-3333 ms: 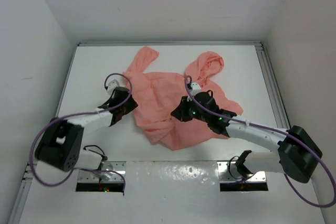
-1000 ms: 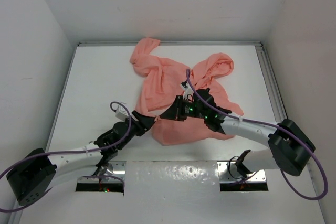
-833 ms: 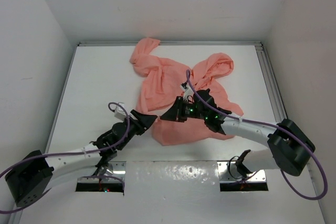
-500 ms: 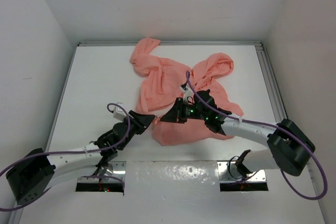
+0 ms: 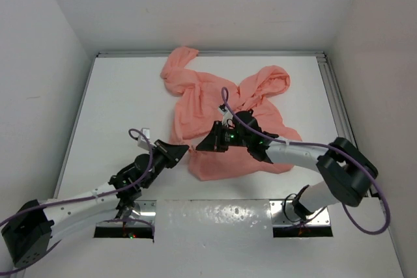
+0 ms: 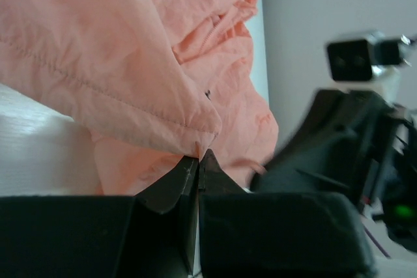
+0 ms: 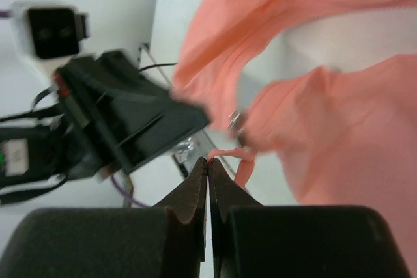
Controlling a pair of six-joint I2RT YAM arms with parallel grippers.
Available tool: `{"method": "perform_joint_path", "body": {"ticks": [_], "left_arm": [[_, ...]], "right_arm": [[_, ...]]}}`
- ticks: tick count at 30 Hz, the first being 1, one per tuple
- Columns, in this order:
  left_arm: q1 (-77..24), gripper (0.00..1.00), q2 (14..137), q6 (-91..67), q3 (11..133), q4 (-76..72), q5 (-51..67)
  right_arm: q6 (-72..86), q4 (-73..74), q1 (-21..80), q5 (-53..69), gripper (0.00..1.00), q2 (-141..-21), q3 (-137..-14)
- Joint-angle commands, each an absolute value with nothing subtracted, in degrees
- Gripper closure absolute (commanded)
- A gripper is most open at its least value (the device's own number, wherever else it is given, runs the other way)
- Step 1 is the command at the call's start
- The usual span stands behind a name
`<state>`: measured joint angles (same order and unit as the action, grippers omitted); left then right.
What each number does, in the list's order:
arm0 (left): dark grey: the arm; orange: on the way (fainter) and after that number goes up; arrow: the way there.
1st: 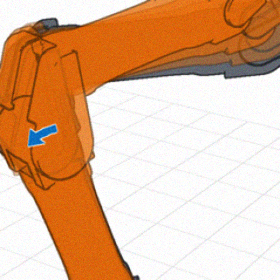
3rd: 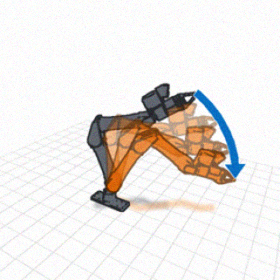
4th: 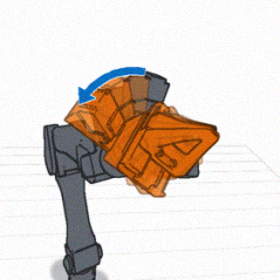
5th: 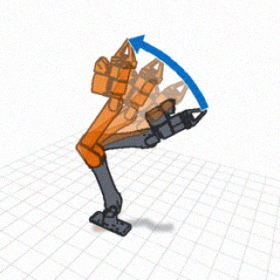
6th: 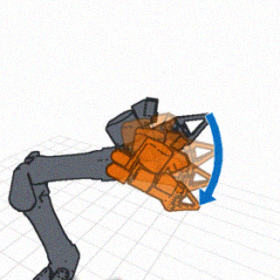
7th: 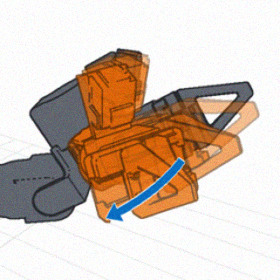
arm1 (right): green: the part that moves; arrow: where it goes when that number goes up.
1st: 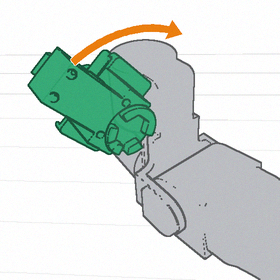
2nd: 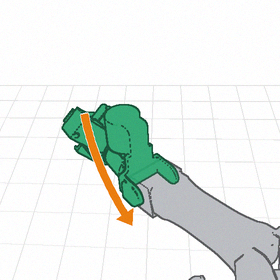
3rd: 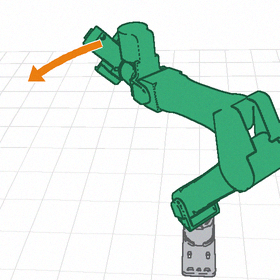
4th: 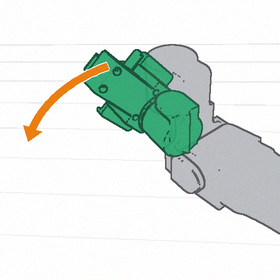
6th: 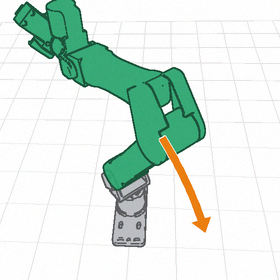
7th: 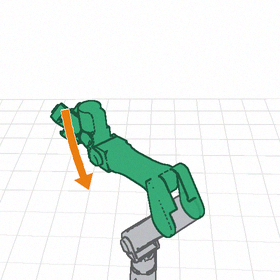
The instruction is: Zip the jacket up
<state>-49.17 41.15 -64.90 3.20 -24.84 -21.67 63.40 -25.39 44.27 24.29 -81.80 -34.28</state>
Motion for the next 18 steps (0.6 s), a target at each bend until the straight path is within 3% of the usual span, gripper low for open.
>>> {"method": "perform_joint_path", "body": {"ticks": [1,8,15,17,18], "left_arm": [[-49.6,1.00,36.4,-64.3,-3.2,-19.4,-16.5],[-49.7,1.00,22.9,-65.5,-3.6,-0.2,-13.3],[-49.7,1.00,24.7,-63.0,-1.6,4.3,-12.1],[-49.7,1.00,25.6,-62.5,-1.7,2.6,-11.2],[-49.7,1.00,25.7,-62.3,-2.0,1.8,-10.9]], "right_arm": [[62.0,-29.0,44.0,22.9,1.00,-87.2,-38.8],[63.3,-34.3,43.9,22.3,1.00,-95.4,-45.8],[53.6,-23.1,43.9,17.6,1.00,-88.0,-43.4],[49.6,-18.1,43.9,16.7,0.89,-84.8,-43.5],[48.6,-13.6,44.0,16.1,0.68,-83.7,-43.2]]}}
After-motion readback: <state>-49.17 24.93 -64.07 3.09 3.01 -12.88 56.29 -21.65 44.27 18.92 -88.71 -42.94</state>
